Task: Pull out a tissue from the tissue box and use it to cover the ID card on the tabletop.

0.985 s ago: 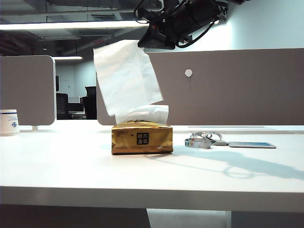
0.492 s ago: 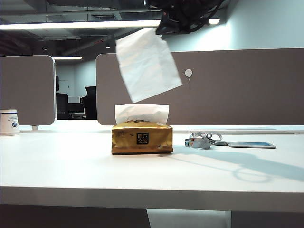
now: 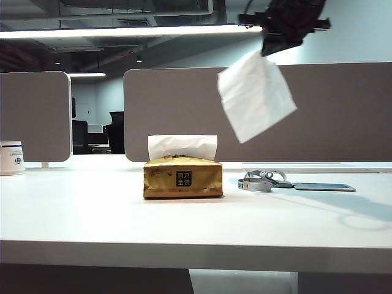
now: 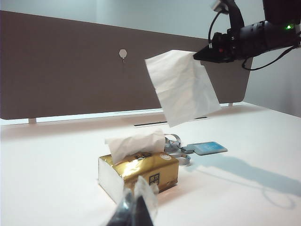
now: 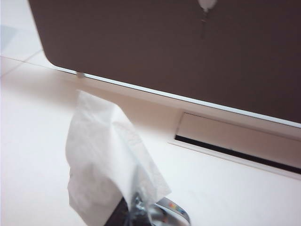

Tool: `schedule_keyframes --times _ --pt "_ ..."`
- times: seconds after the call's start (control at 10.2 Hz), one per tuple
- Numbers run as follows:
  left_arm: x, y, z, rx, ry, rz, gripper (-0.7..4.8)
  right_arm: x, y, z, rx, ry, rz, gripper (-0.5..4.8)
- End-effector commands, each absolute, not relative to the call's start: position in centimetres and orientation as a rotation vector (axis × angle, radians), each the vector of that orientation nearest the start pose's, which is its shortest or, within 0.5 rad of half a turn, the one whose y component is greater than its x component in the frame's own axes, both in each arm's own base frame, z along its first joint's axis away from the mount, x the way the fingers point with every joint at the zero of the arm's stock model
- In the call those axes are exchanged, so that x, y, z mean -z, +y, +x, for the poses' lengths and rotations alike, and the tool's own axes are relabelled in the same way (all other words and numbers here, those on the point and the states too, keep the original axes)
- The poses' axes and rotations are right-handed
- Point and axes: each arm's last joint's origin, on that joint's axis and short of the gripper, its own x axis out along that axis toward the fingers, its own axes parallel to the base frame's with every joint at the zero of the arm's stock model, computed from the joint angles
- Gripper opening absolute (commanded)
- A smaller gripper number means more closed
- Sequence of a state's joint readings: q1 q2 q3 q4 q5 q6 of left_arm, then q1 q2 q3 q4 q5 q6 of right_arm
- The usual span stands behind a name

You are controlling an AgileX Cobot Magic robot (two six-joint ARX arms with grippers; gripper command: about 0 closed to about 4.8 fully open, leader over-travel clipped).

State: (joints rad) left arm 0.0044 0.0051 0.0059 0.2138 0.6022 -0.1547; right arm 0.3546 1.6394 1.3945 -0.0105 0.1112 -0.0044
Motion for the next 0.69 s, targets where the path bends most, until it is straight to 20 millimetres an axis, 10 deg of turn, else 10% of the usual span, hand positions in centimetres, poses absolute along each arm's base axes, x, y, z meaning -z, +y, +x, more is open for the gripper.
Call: schedule_keyframes --times 0.1,0.69 --pt "-18.6 -1.6 9.0 0.612 -0.174 -0.083 -0.05 -34.3 10.2 36.1 -0.17 0.313 -0.063 -0.01" --pt "-18.6 -1.7 8.9 0.67 -0.169 -0.075 -0.06 -32.6 9.0 35.6 -0.137 0.485 -0.066 -0.01"
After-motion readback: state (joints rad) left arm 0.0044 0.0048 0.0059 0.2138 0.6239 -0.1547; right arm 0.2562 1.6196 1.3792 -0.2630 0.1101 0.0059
